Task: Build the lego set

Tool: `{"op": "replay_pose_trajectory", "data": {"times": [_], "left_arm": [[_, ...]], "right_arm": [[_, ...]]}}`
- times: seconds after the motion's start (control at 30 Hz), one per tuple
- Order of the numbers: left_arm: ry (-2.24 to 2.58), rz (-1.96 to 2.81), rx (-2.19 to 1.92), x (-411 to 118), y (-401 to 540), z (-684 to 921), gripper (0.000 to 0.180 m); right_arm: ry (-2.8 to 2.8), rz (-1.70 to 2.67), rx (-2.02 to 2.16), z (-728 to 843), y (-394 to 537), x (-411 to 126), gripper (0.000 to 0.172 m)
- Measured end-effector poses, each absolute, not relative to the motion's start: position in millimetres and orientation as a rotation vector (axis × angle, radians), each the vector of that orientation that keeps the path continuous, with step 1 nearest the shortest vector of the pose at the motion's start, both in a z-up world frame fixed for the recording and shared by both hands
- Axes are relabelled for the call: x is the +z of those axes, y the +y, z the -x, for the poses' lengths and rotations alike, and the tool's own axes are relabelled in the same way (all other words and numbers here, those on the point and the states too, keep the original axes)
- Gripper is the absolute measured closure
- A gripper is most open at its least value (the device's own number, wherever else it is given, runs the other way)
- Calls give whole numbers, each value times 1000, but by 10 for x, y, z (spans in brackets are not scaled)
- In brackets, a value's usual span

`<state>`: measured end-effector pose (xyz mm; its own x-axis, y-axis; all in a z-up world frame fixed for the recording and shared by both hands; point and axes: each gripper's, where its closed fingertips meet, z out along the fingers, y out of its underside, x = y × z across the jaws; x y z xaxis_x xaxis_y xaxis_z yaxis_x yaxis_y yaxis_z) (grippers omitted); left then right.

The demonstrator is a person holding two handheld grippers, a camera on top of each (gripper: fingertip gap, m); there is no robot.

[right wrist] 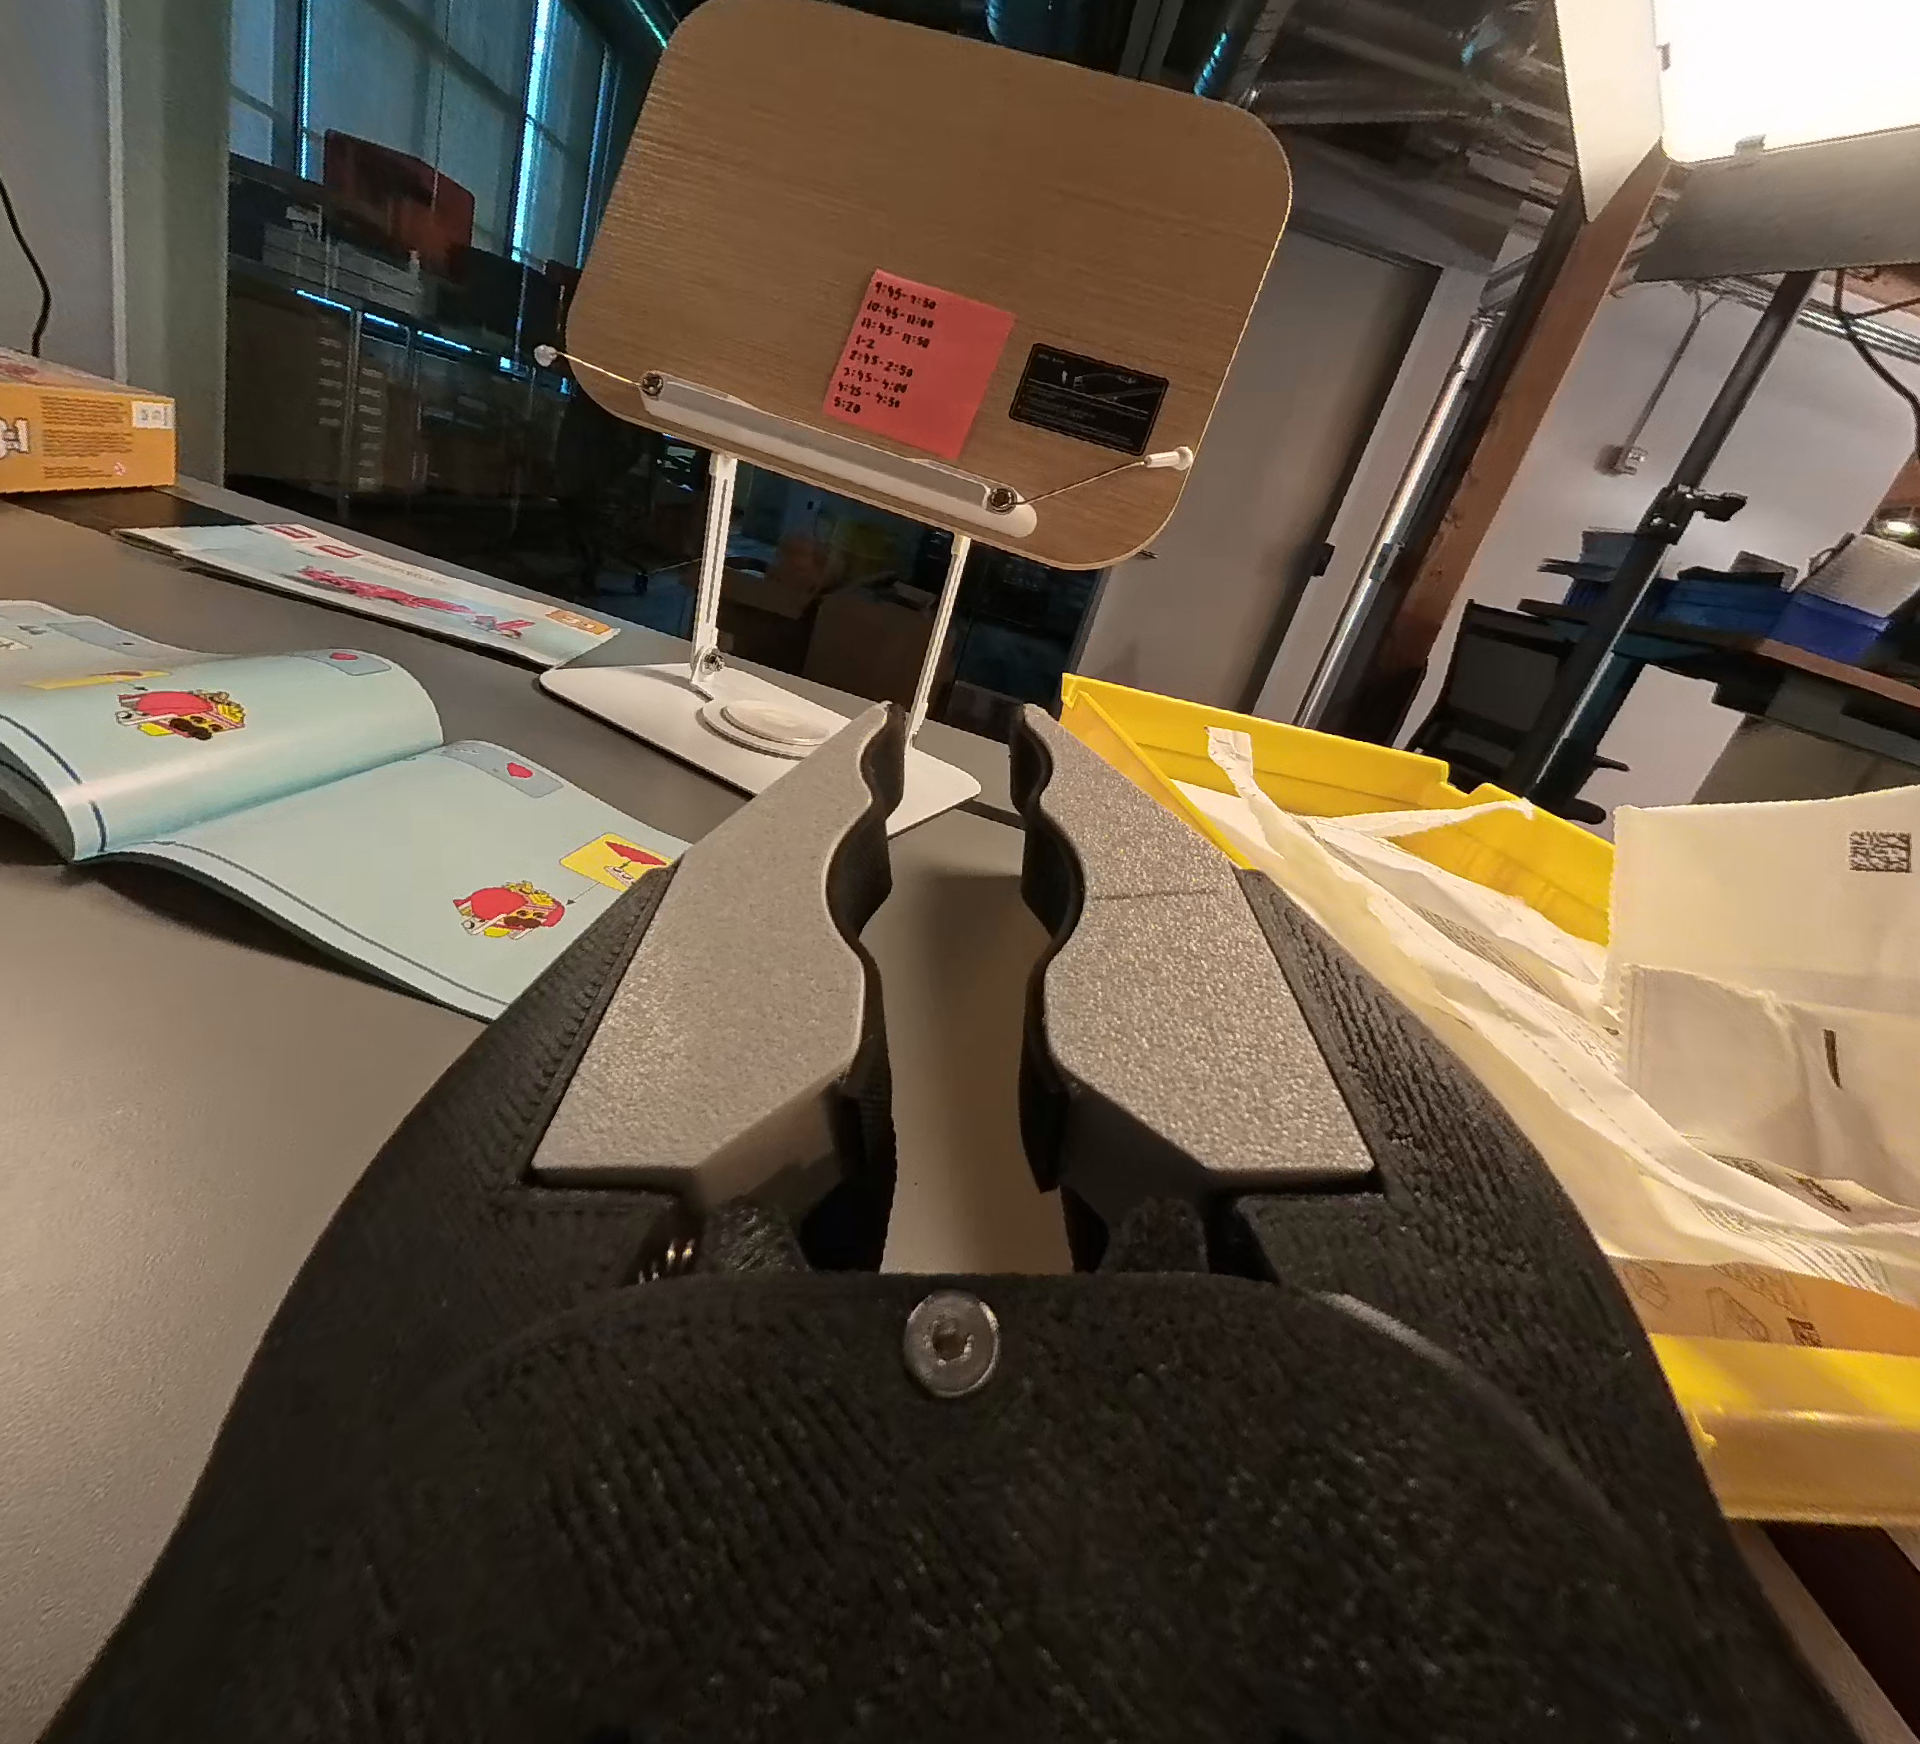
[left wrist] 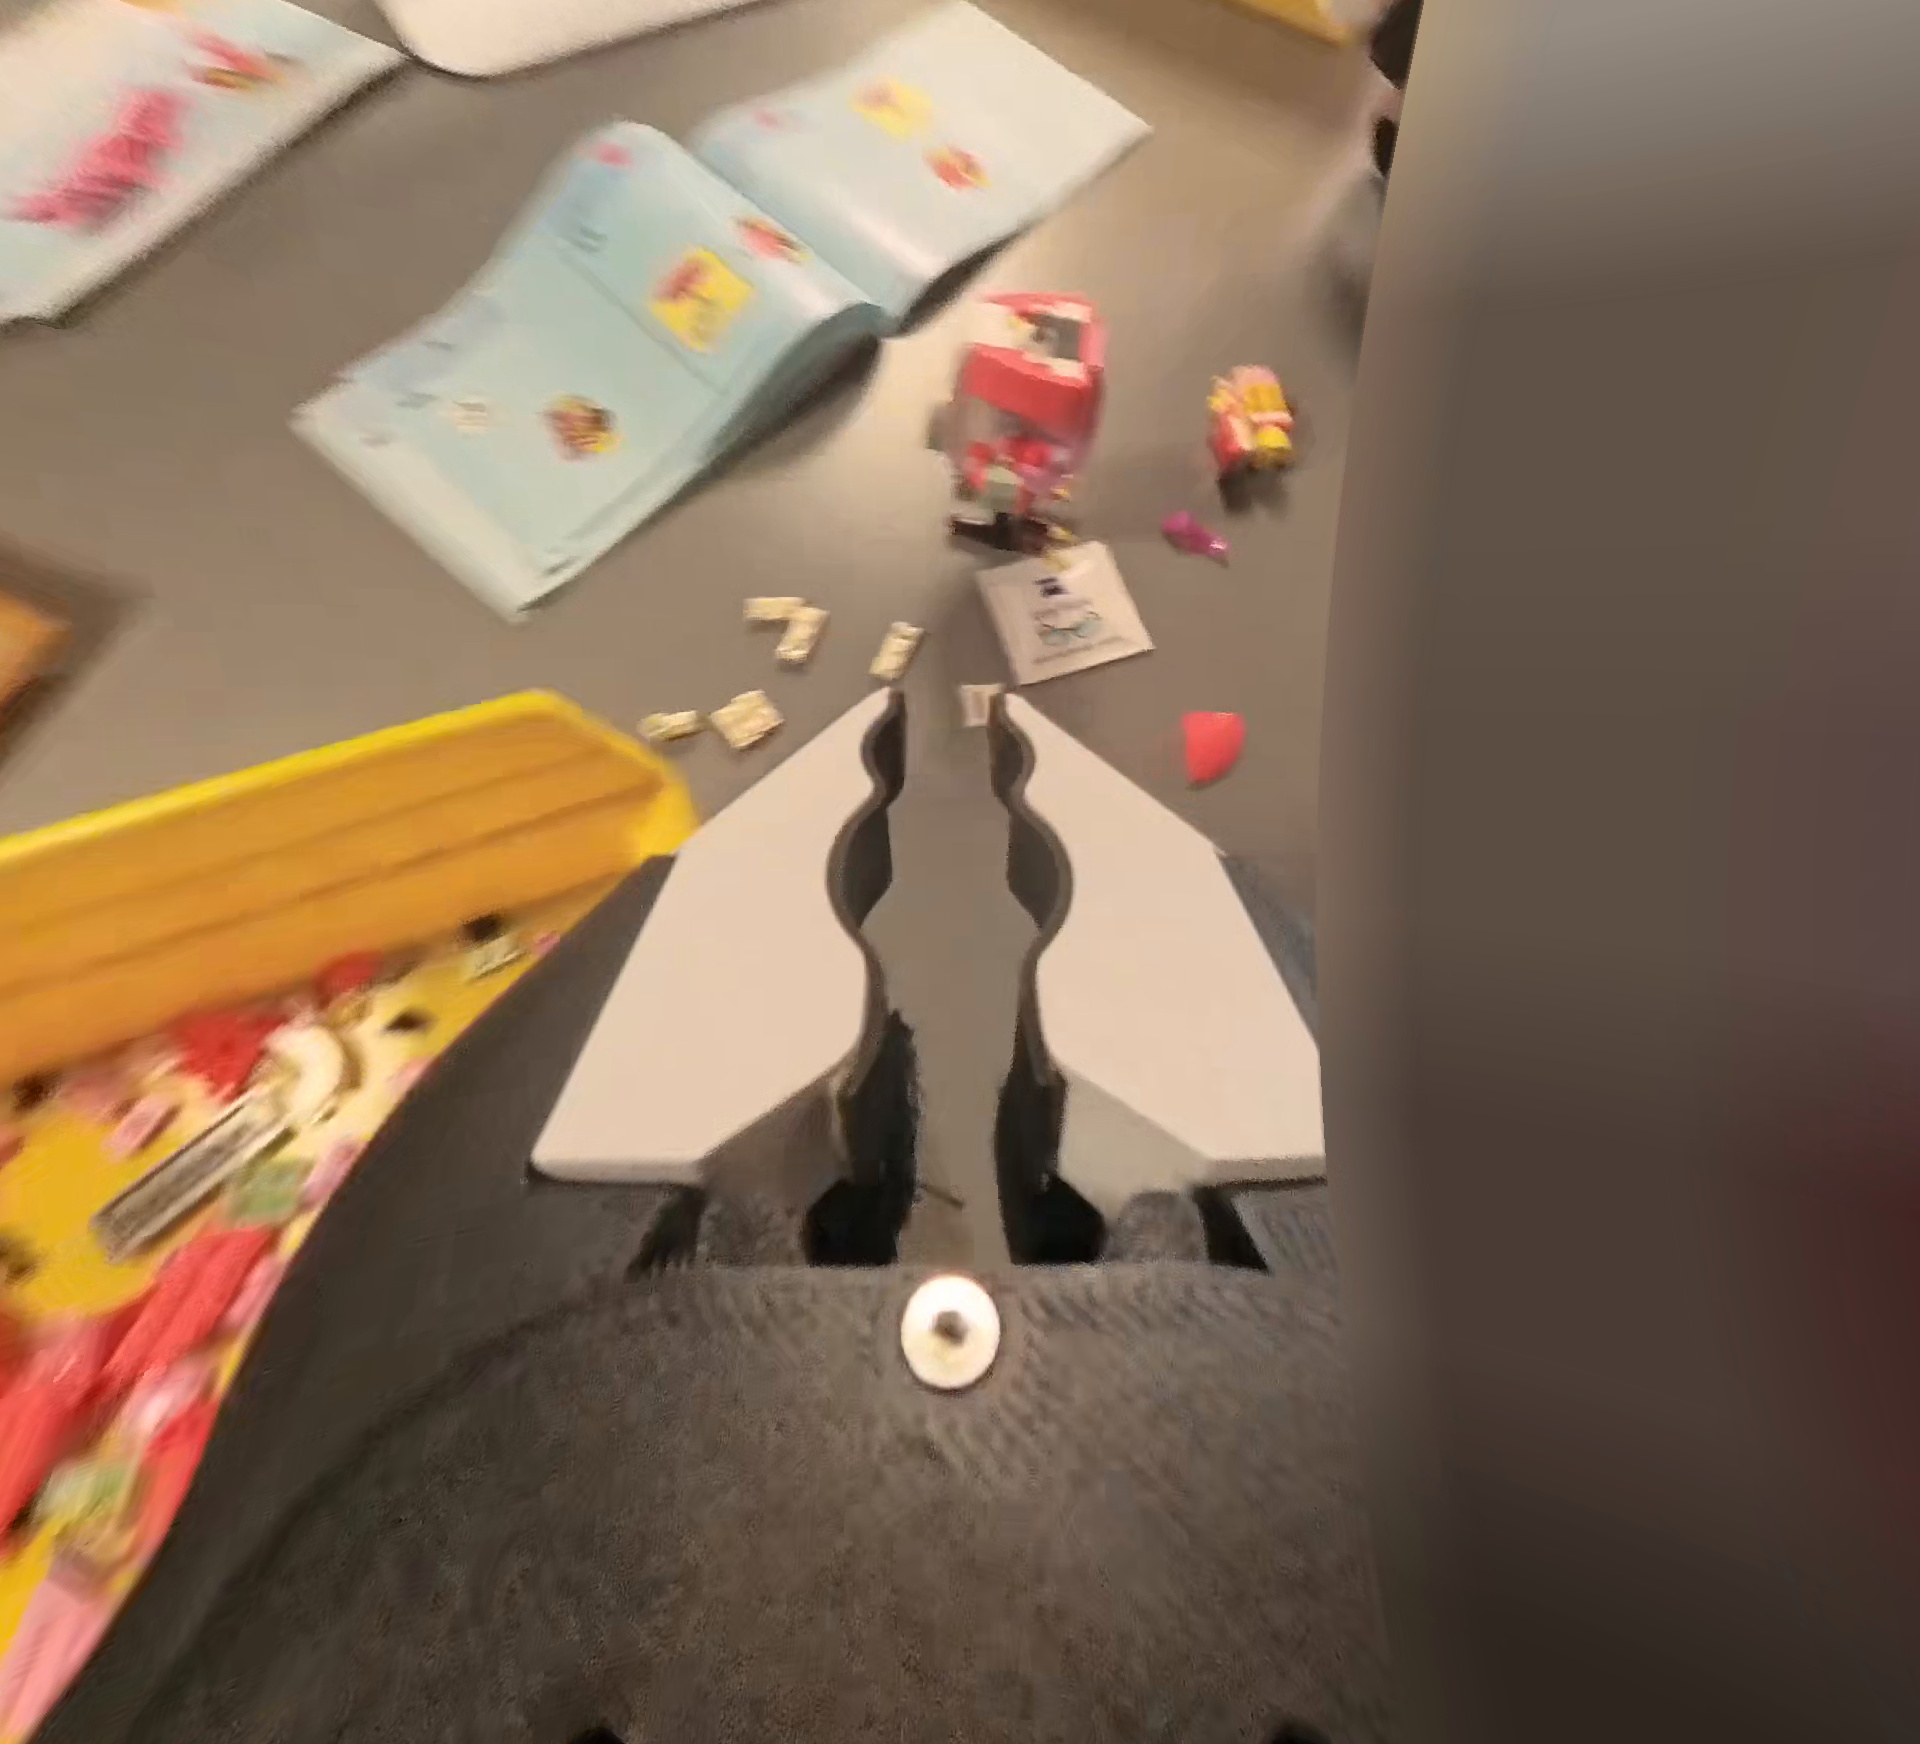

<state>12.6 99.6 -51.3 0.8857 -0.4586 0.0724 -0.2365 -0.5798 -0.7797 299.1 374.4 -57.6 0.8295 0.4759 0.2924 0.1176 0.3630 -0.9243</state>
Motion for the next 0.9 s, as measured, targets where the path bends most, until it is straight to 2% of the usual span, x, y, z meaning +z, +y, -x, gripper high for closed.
{"op": "replay_pose_trajectory", "data": {"times": [0.4,0.9], "left_arm": [[131,2286,-109,-504,377,986,160],[176,2454,1,-777,592,1472,172]], "right_arm": [[-589,1204,242,-2980,3753,-598,154],[-597,1199,190,-2986,3749,-599,159]]}}
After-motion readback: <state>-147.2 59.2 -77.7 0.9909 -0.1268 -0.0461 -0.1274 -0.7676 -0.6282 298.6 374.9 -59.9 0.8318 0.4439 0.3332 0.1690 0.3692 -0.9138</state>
